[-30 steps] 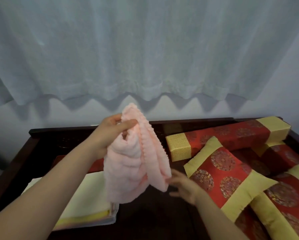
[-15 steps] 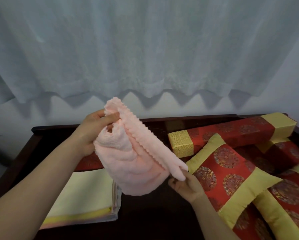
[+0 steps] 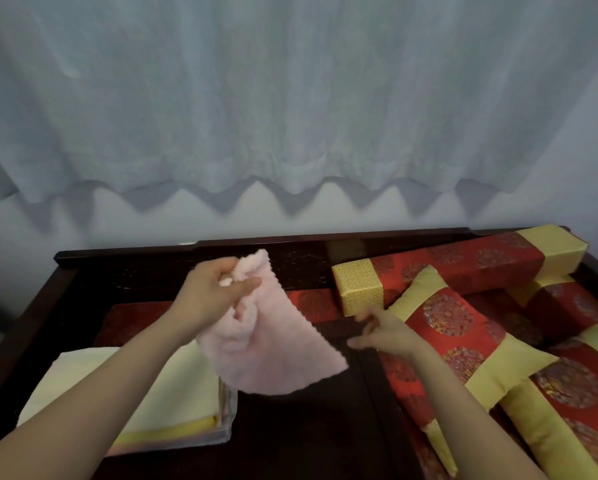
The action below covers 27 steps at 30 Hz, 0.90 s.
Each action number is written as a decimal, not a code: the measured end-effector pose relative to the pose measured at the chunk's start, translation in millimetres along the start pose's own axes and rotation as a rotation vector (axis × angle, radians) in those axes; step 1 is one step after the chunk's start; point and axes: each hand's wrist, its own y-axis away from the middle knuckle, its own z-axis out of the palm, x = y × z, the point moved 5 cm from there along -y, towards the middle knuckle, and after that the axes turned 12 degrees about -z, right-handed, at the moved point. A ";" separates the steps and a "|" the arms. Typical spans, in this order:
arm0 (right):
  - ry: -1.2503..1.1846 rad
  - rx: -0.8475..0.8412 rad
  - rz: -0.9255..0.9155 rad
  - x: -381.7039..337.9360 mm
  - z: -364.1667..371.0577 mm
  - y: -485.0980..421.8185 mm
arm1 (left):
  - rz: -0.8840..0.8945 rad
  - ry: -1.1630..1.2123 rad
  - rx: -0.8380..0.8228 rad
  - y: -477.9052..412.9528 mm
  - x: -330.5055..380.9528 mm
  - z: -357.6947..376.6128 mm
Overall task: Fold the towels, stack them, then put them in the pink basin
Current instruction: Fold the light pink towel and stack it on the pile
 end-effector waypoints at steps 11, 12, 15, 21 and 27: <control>-0.381 0.261 -0.625 -121.3 5.8 -4.0 | 0.193 -0.128 -0.127 8.1 32.1 37.8; -0.394 0.303 -0.634 -119.9 1.6 -4.4 | 0.173 -0.091 -0.102 4.5 30.5 35.4; -0.498 0.457 -0.554 -100.0 -27.2 -12.0 | 0.021 0.228 0.005 -10.3 23.3 14.8; -0.522 0.772 -0.368 -40.5 -105.6 -18.0 | -0.202 0.508 -0.235 -25.8 -11.0 -19.9; -0.575 0.742 -0.485 -24.8 -113.4 20.0 | 0.180 0.002 -0.011 -8.5 -0.6 -19.6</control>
